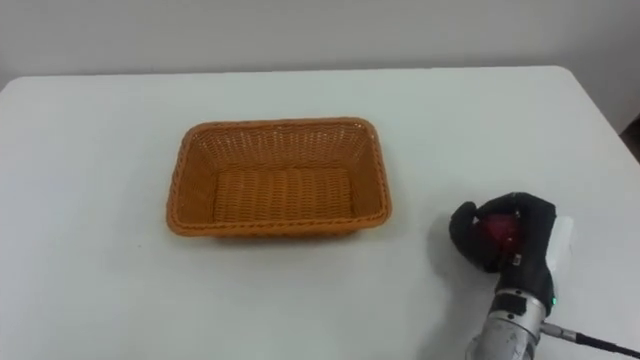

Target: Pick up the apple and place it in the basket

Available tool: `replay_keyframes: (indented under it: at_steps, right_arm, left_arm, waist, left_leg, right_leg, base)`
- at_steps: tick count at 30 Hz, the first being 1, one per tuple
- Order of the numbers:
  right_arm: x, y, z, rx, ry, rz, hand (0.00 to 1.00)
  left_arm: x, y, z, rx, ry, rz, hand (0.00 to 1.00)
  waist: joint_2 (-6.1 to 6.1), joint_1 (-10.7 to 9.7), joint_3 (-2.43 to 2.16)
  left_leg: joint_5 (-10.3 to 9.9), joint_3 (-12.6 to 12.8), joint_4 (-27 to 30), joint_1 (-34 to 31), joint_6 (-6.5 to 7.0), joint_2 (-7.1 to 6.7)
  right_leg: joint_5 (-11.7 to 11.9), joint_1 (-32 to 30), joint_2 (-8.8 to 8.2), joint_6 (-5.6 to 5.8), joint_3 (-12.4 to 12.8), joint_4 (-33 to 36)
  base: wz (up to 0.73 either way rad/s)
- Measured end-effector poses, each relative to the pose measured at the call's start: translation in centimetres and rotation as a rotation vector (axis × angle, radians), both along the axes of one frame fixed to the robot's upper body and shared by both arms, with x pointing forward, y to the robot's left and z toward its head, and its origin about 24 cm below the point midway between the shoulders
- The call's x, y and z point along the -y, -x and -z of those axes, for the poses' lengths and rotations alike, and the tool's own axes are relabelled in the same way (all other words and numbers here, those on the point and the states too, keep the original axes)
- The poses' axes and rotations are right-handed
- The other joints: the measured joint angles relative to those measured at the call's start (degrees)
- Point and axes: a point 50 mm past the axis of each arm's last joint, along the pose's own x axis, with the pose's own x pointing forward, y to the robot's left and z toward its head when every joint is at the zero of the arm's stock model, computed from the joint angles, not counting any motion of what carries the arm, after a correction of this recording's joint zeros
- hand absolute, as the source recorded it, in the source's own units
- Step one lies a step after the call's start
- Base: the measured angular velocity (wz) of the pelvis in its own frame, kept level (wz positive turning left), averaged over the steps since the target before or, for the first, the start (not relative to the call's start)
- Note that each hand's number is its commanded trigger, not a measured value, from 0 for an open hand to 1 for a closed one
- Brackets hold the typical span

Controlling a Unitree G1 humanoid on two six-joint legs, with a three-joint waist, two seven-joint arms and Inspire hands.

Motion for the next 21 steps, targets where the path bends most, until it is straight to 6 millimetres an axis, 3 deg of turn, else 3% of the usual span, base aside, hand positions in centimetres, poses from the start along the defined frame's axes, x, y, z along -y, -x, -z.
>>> replay_keyframes:
  at_steps: [3, 8, 10, 11, 13, 14, 16, 17, 18, 19, 21]
  right_arm:
    - [-0.2, -0.3, -0.9, 0.044, 0.001, -0.007, 1.00]
    - [-0.7, -1.2, -2.4, 0.118, 0.000, -0.035, 1.00]
    - [-0.9, -1.4, -2.7, 0.128, -0.001, -0.047, 1.00]
    - [-1.1, -1.5, -3.1, 0.140, -0.002, -0.066, 1.00]
    - [-1.9, -1.8, -3.8, 0.170, -0.003, -0.114, 1.00]
    - [-2.3, -1.8, -4.5, 0.202, -0.005, -0.133, 1.00]
    - [-2.5, -1.9, -5.0, 0.220, 0.002, -0.141, 1.00]
    - [-2.8, -2.0, -5.1, 0.225, 0.002, -0.153, 1.00]
    - [-3.8, -2.6, -5.5, 0.244, 0.004, -0.209, 1.00]
    - [-4.3, -2.7, -5.6, 0.245, 0.009, -0.235, 1.00]
    - [-5.5, -2.3, -5.8, 0.250, 0.029, -0.298, 1.00]
  left_arm:
    - [0.0, 0.1, 0.0, 0.001, 0.000, 0.002, 0.00]
    - [0.1, -0.1, 0.0, 0.010, 0.008, 0.018, 0.00]
    - [0.4, 0.2, 0.2, -0.008, 0.018, 0.036, 0.00]
    - [0.5, 0.1, 0.2, -0.009, 0.022, 0.044, 0.00]
    - [0.2, 0.3, 0.1, -0.022, 0.017, 0.041, 0.00]
    - [0.2, 0.4, 0.2, -0.028, 0.021, 0.040, 0.00]
    - [0.6, -0.1, 0.3, -0.018, 0.035, 0.056, 0.00]
    - [0.5, -0.8, 0.2, -0.001, 0.032, 0.069, 0.00]
    - [0.2, -0.6, 0.1, -0.005, 0.016, 0.065, 0.00]
    - [0.2, -0.4, 0.2, -0.016, 0.016, 0.063, 0.00]
    - [0.4, -0.5, 0.3, -0.023, 0.020, 0.079, 0.00]
  waist:
    - [-0.11, 0.57, -0.74]
    - [-0.69, 1.71, -0.91]
    - [-0.36, 1.74, -0.75]
    - [0.03, 2.00, -0.42]
    - [-0.96, 2.56, -0.64]
    - [-1.40, 2.48, -0.21]
    - [-0.26, 1.90, 0.30]
    - [0.33, 2.74, 0.08]
    - [0.32, 3.62, 0.12]
    - [0.60, 2.75, -0.30]
    - [0.61, 0.78, -0.43]
  left_leg:
    - [0.00, -0.06, -0.19, 0.11, 0.00, 0.00]
    - [0.02, -0.81, -0.82, 0.61, 0.03, 0.05]
    - [0.12, -2.83, -1.24, 1.45, 0.15, 0.39]
    - [0.14, -5.29, -1.23, 1.72, 0.16, 0.75]
    - [0.10, -6.18, -1.21, 1.19, 0.13, 0.46]
    - [0.10, -5.92, -1.04, 0.92, 0.13, 0.36]
    - [0.52, -8.13, -2.26, 2.30, 0.02, 1.45]
    - [0.65, -11.46, -2.26, 2.39, -0.08, 2.78]
    - [0.37, -14.03, -2.06, 1.78, -0.47, 3.57]
    - [0.33, -13.77, -2.02, 1.24, -1.07, 3.81]
    - [0.58, -5.49, -1.92, 1.02, -1.63, 4.33]
  right_leg:
    - [0.00, -0.02, 0.01, 0.00, 0.01, 0.01]
    - [0.00, -0.18, 0.09, 0.00, -0.43, 0.51]
    - [-0.02, -0.87, 0.34, 0.00, -0.75, 2.91]
    - [-0.18, -1.93, 0.64, 0.00, -0.55, 4.62]
    - [0.04, -1.13, 0.76, -0.13, -0.06, 2.58]
    - [0.24, -0.42, 0.73, -0.26, -0.58, 2.01]
    - [-0.05, -3.35, 1.27, -0.37, -0.97, 7.80]
    - [-0.79, -6.76, 3.10, -1.49, 3.09, 7.31]
    - [3.03, -10.28, 5.18, -3.84, 6.81, 2.69]
    - [5.12, -9.98, 5.60, -4.41, 5.27, 2.17]
    - [5.75, -8.42, 5.41, -4.55, 4.00, 1.21]
  base:
    - [0.00]
    - [0.00]
    - [-0.02]
    - [-0.21]
    - [-0.22]
    - [0.11]
    - [0.08]
    - [-0.61]
    - [-0.57]
    - [-0.26]
    - [0.40]
